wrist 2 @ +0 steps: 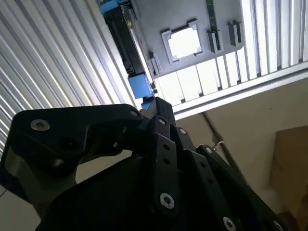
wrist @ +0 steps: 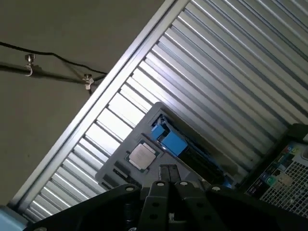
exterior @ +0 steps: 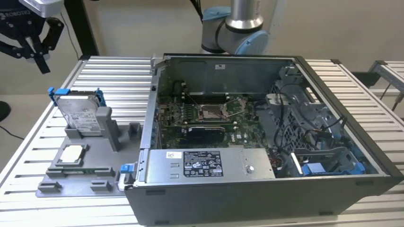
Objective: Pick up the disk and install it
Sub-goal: 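Pick up the disk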
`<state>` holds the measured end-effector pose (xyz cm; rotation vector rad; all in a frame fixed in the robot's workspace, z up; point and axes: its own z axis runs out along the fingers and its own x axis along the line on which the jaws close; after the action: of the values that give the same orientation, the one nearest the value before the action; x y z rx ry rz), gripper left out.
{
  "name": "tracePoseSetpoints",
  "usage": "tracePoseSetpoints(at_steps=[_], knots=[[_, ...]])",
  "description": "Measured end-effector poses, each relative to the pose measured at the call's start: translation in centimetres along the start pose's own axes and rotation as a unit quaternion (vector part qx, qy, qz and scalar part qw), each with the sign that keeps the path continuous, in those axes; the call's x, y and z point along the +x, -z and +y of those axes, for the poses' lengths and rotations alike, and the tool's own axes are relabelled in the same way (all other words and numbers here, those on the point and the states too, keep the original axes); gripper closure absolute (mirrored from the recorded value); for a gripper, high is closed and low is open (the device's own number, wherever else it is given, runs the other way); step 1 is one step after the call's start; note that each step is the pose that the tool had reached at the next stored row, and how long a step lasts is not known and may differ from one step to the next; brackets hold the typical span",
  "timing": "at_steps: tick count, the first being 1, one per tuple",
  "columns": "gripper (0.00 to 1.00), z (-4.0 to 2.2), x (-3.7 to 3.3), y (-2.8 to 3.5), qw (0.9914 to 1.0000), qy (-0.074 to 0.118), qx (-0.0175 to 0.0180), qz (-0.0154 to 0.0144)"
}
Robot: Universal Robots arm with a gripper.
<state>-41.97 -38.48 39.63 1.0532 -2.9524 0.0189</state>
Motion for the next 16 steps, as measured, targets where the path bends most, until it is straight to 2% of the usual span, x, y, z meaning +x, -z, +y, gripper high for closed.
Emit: tracePoseSetpoints(at_steps=[4, 8, 11, 16], knots=[[1.0, 0.02, 0.02, 0.0, 0.99944, 0.033, 0.004, 0.0027], [1.0, 0.02, 0.02, 0.0, 0.99766, 0.068, 0.0076, 0.0049], [1.0, 0.02, 0.02, 0.0, 0.99547, 0.095, 0.0085, 0.0048], [1.0, 0.02, 0.02, 0.0, 0.99088, 0.134, 0.01, 0.0032]])
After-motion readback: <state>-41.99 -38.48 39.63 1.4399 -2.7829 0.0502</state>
